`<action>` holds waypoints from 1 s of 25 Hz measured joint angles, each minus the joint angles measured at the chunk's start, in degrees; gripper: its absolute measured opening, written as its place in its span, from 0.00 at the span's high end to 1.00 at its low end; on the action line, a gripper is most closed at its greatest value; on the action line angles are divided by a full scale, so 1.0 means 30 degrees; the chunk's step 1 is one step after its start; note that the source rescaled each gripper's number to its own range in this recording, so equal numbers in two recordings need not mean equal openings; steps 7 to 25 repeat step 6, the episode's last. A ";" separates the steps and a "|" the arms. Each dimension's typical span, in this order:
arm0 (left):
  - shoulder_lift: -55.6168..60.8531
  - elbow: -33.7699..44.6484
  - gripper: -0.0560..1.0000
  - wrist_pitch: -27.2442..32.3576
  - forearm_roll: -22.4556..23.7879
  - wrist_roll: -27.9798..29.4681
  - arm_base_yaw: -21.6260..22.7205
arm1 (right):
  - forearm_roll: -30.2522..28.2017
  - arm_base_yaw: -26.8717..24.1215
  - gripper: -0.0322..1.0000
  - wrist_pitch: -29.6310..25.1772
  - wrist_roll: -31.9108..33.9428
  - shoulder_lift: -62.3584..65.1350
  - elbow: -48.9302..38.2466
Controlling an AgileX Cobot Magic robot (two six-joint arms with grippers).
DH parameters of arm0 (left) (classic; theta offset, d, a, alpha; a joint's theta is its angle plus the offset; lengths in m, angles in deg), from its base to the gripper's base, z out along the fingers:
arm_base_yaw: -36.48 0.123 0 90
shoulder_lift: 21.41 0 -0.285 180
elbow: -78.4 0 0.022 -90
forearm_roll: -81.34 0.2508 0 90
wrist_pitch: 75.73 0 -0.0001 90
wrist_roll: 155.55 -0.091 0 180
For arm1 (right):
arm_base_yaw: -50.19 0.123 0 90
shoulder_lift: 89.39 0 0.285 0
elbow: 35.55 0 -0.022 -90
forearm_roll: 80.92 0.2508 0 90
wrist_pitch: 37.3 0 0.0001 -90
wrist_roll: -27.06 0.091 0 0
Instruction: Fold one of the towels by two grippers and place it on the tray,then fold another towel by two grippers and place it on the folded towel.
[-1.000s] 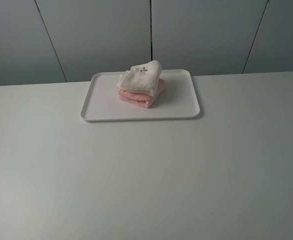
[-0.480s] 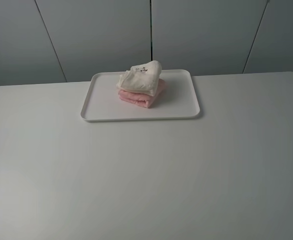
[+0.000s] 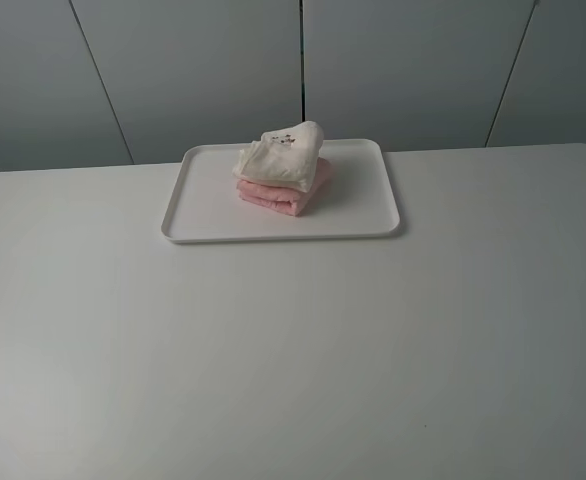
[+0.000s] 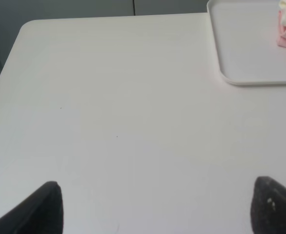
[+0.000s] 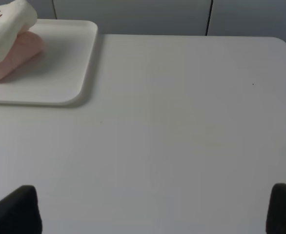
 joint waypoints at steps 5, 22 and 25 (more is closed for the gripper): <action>0.0000 0.0000 0.01 0.0000 0.0000 0.0000 0.0000 | 0.0000 0.0000 0.00 0.0000 0.0000 0.0000 0.0000; 0.0000 0.0000 0.01 0.0000 0.0000 0.0000 0.0000 | 0.0000 0.0000 0.00 0.0000 0.0000 0.0000 0.0000; 0.0000 0.0000 0.01 0.0000 0.0000 0.0000 0.0000 | 0.0000 0.0000 0.00 0.0000 0.0000 0.0000 0.0000</action>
